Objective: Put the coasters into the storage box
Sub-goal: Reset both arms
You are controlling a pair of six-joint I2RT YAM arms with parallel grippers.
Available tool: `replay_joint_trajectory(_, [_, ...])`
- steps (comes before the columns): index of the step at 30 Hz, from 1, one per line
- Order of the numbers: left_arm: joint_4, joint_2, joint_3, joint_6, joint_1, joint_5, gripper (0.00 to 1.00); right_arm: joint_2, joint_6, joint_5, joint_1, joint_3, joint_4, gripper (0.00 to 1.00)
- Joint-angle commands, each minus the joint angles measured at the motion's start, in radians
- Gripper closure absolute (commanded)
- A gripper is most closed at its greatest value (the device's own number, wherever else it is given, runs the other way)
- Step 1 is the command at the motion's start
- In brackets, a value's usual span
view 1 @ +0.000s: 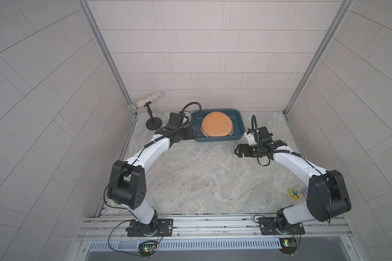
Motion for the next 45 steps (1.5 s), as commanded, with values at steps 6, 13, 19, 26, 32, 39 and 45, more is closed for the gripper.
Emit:
replay_joint_trajectory(6, [0.207, -0.211, -0.325, 0.142, 0.159, -0.29, 0.0, -0.066, -0.133, 0.442, -0.031, -0.09, 0.245, 0.0])
replay_joint_trajectory(13, [0.473, -0.238, -0.507, 0.24, 0.205, -0.355, 0.0, -0.041, -0.218, 0.506, -0.114, -0.274, 0.611, 0.0])
replay_joint_trajectory(19, [0.689, -0.202, -0.614, 0.26, 0.242, -0.332, 0.0, 0.025, -0.256, 0.489, -0.167, -0.356, 0.798, 0.0])
replay_joint_trajectory(26, [1.022, -0.14, -0.755, 0.26, 0.281, -0.259, 0.0, 0.053, -0.304, 0.454, -0.183, -0.513, 1.097, 0.0])
replay_joint_trajectory(32, [1.232, -0.046, -0.828, 0.258, 0.286, -0.247, 0.0, 0.084, -0.308, 0.457, -0.183, -0.57, 1.227, 0.0])
replay_joint_trajectory(39, [1.289, -0.002, -0.839, 0.257, 0.289, -0.25, 0.0, 0.12, -0.342, 0.58, -0.123, -0.676, 1.467, 0.0])
replay_joint_trajectory(45, [1.285, -0.003, -0.839, 0.256, 0.289, -0.249, 0.0, 0.144, -0.351, 0.652, -0.101, -0.693, 1.532, 0.0])
